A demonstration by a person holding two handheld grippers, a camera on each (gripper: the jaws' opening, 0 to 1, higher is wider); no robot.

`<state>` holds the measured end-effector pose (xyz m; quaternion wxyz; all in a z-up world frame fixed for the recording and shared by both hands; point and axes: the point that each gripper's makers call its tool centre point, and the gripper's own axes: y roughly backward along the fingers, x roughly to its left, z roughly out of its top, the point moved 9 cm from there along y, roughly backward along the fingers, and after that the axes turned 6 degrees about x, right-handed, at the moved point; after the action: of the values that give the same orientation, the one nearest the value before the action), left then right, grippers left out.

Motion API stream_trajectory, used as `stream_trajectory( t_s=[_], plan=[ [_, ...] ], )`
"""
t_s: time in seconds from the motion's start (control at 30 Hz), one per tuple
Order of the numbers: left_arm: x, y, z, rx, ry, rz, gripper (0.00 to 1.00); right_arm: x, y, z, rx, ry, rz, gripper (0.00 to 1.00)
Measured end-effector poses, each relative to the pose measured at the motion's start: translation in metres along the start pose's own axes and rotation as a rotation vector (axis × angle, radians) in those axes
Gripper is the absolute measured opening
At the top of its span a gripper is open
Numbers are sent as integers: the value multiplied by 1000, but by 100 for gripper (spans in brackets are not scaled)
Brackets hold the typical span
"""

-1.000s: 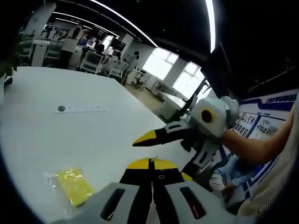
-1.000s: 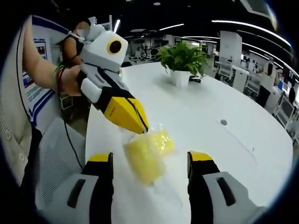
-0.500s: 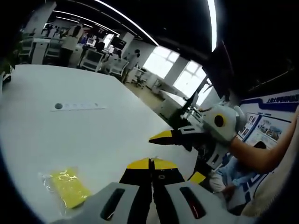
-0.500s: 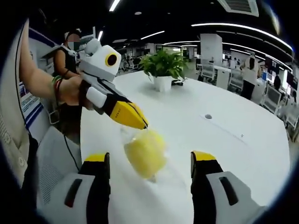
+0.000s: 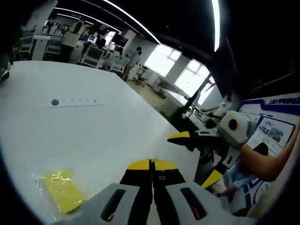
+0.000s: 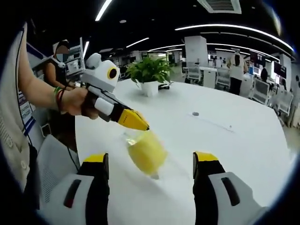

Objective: Compare the silicone blocks by pressing each to a similar depth, holding the contact briefly, and releasing to observe deformation and rebound differences across the visible hardness samples.

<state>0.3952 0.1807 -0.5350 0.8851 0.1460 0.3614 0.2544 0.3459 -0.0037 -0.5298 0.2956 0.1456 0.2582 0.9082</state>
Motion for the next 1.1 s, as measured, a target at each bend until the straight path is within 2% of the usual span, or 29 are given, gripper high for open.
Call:
stream_trajectory(
  t_s=[0.23, 0.5, 1.1],
  plan=[
    [4, -15, -4, 20, 11, -2, 0, -7, 12, -12, 2, -39, -27, 69],
    [9, -28, -2, 3, 44, -6, 0, -10, 19, -19, -9, -55, -50, 70],
    [45, -46, -3, -98, 219, 52, 0, 1, 28, -52, 9, -148, -74, 71]
  ],
)
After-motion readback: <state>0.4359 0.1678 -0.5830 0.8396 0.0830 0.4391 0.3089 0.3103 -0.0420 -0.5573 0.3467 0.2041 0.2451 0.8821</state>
